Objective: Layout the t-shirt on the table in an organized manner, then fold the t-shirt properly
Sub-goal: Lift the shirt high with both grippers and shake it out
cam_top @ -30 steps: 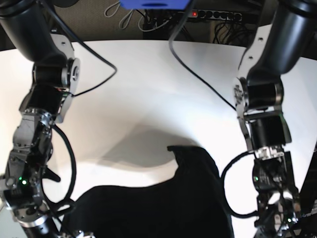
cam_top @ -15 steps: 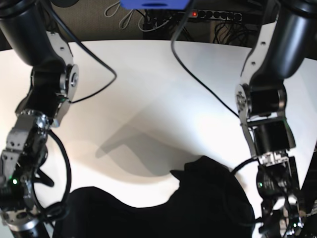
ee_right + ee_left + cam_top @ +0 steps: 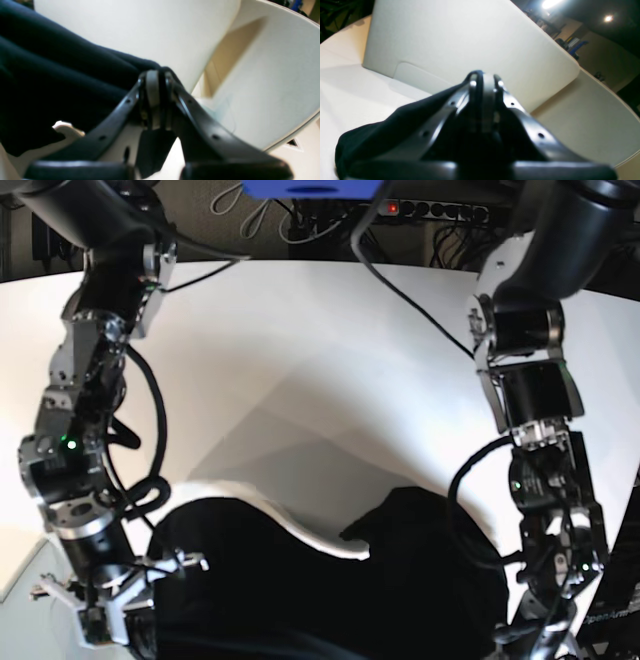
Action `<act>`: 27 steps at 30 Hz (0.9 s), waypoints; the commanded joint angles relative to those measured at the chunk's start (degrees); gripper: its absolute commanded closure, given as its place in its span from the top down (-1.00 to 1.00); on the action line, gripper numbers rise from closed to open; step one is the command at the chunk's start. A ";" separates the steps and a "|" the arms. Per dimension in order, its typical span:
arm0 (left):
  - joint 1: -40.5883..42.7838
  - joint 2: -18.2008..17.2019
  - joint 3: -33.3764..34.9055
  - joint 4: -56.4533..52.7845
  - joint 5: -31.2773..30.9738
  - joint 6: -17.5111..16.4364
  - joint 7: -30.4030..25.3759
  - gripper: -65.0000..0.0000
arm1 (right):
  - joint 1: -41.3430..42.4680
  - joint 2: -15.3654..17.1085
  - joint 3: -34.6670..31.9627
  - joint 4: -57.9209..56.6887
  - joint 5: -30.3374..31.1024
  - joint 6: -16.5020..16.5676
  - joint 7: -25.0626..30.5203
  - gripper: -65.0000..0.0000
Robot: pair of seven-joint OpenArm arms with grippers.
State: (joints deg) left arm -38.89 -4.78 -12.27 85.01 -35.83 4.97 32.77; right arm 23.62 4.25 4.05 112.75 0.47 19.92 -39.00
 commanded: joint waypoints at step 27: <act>-26.64 -0.98 14.43 -63.34 0.27 -0.09 -33.08 -0.52 | 26.27 3.44 9.35 -53.54 -0.51 -1.15 10.04 -0.65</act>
State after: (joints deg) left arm -62.48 -5.54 2.15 20.60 -35.86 5.39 1.39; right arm 47.53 7.33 13.47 58.11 -1.02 19.05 -30.85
